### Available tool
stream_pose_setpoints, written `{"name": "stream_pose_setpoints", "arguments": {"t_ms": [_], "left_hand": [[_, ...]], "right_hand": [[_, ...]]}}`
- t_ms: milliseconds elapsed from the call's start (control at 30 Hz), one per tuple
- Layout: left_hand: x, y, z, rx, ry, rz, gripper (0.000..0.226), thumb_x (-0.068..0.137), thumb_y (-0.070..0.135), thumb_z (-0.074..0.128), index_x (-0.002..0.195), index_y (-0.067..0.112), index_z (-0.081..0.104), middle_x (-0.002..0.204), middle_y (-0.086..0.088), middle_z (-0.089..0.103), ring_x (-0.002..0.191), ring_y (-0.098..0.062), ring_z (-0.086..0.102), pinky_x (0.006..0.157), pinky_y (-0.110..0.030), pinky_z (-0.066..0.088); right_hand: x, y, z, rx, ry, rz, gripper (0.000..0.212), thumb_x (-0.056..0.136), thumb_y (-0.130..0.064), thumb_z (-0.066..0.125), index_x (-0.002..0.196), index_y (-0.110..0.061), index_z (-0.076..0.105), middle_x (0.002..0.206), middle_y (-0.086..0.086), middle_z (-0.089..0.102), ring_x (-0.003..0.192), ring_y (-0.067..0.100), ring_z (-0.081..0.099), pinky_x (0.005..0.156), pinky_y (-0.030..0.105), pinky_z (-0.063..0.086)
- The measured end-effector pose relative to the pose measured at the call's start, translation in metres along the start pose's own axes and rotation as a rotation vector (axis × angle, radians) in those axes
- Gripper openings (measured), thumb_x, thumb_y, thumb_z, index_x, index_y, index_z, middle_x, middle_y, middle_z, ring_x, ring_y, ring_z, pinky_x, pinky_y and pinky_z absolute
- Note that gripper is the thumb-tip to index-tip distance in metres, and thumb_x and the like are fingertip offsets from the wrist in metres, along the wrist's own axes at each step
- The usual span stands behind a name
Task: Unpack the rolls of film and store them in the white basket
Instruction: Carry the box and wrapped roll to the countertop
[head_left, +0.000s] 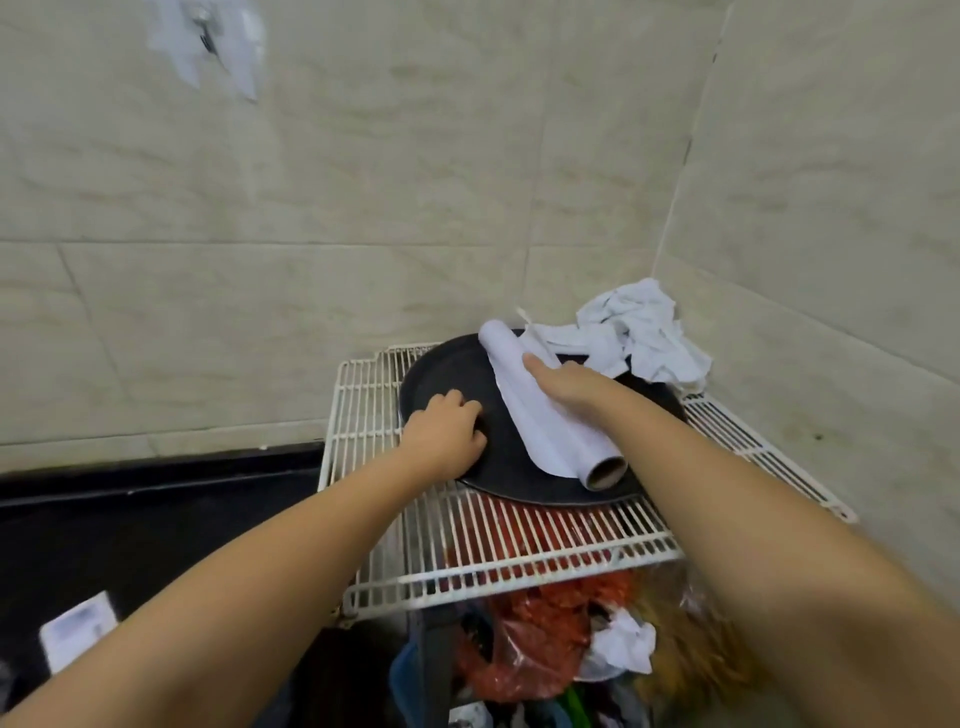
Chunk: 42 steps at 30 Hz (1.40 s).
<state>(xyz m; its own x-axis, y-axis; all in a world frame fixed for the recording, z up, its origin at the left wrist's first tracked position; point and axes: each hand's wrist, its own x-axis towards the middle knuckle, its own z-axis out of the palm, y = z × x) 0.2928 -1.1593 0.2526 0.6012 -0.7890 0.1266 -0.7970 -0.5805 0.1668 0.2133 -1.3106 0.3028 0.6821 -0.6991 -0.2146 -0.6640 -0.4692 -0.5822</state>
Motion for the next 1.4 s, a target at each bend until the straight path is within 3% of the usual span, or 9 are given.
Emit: {"name": "stream_pose_setpoints", "arguments": {"t_ms": [133, 267, 500, 667, 900, 1100, 1233, 1300, 1400], "left_hand": [[-0.001, 0.0, 0.001, -0.027, 0.029, -0.01, 0.035, 0.092, 0.029, 0.043, 0.124, 0.015, 0.051, 0.124, -0.011, 0.048, 0.117, -0.03, 0.044, 0.09, -0.044, 0.043], [-0.001, -0.002, 0.004, -0.038, 0.05, -0.02, 0.035, 0.092, 0.028, 0.043, 0.123, 0.016, 0.053, 0.125, -0.011, 0.049, 0.118, -0.03, 0.044, 0.09, -0.043, 0.041], [-0.007, -0.009, -0.012, -0.137, -0.038, 0.007, 0.032, 0.092, 0.026, 0.042, 0.117, 0.016, 0.058, 0.12, -0.013, 0.052, 0.114, -0.03, 0.047, 0.093, -0.044, 0.044], [-0.044, -0.055, -0.041, -0.222, 0.146, -0.013, 0.028, 0.09, 0.018, 0.046, 0.108, 0.01, 0.065, 0.113, -0.017, 0.057, 0.106, -0.032, 0.054, 0.092, -0.039, 0.044], [-0.136, -0.181, -0.068, -0.239, 0.182, -0.326, 0.029, 0.092, 0.019, 0.045, 0.114, 0.01, 0.062, 0.122, -0.017, 0.054, 0.104, -0.034, 0.056, 0.082, -0.032, 0.04], [-0.216, -0.259, -0.03, -0.237, 0.134, -0.614, 0.03, 0.087, 0.02, 0.045, 0.109, 0.009, 0.062, 0.115, -0.019, 0.06, 0.102, -0.037, 0.058, 0.085, -0.04, 0.049], [-0.238, -0.27, 0.03, -0.348, 0.009, -0.907, 0.058, 0.092, 0.038, 0.042, 0.142, 0.012, 0.025, 0.14, -0.025, 0.034, 0.114, -0.045, 0.05, 0.092, -0.045, 0.042], [-0.24, -0.267, 0.057, -0.385, -0.017, -1.003, 0.071, 0.091, 0.049, 0.042, 0.147, 0.018, 0.011, 0.149, -0.025, 0.018, 0.122, -0.047, 0.044, 0.098, -0.048, 0.038], [-0.24, -0.264, 0.091, -0.367, -0.064, -1.029, 0.082, 0.085, 0.062, 0.044, 0.147, 0.025, 0.006, 0.155, -0.023, -0.002, 0.128, -0.048, 0.035, 0.101, -0.049, 0.034]], "right_hand": [[0.0, -0.02, 0.033, -0.434, 0.033, -0.033, 0.119, 0.071, -0.065, 0.062, 0.149, -0.012, -0.01, 0.153, 0.02, 0.021, 0.137, 0.037, 0.031, 0.105, 0.046, 0.035], [-0.002, -0.015, 0.044, -0.514, 0.069, -0.056, 0.109, 0.076, -0.043, 0.066, 0.149, -0.021, -0.011, 0.144, 0.02, 0.029, 0.127, 0.037, 0.041, 0.095, 0.044, 0.042], [-0.019, -0.014, 0.023, -0.38, 0.084, -0.12, 0.082, 0.078, -0.029, 0.065, 0.143, -0.01, 0.019, 0.13, 0.017, 0.053, 0.114, 0.033, 0.054, 0.087, 0.038, 0.046], [-0.044, -0.067, 0.024, -0.114, 0.147, -0.333, 0.07, 0.078, -0.022, 0.064, 0.138, -0.007, 0.031, 0.132, 0.016, 0.053, 0.116, 0.032, 0.053, 0.084, 0.032, 0.041], [-0.093, -0.184, 0.111, 0.041, -0.04, -0.593, 0.068, 0.076, -0.018, 0.063, 0.136, -0.01, 0.034, 0.129, 0.014, 0.054, 0.114, 0.031, 0.054, 0.098, 0.042, 0.046], [-0.127, -0.218, 0.222, -0.01, -0.258, -0.544, 0.072, 0.079, -0.022, 0.063, 0.141, -0.011, 0.028, 0.132, 0.012, 0.052, 0.115, 0.03, 0.053, 0.089, 0.033, 0.045], [-0.137, -0.201, 0.282, -0.078, -0.347, -0.423, 0.075, 0.08, -0.026, 0.062, 0.143, -0.012, 0.023, 0.13, 0.012, 0.052, 0.103, 0.029, 0.054, 0.077, 0.031, 0.04], [-0.137, -0.185, 0.303, -0.105, -0.361, -0.383, 0.075, 0.081, -0.027, 0.062, 0.142, -0.011, 0.022, 0.129, 0.014, 0.053, 0.102, 0.03, 0.055, 0.075, 0.033, 0.042], [-0.136, -0.157, 0.322, -0.134, -0.353, -0.322, 0.083, 0.081, -0.028, 0.061, 0.146, -0.014, 0.013, 0.131, 0.015, 0.051, 0.109, 0.033, 0.056, 0.081, 0.037, 0.047]]}}
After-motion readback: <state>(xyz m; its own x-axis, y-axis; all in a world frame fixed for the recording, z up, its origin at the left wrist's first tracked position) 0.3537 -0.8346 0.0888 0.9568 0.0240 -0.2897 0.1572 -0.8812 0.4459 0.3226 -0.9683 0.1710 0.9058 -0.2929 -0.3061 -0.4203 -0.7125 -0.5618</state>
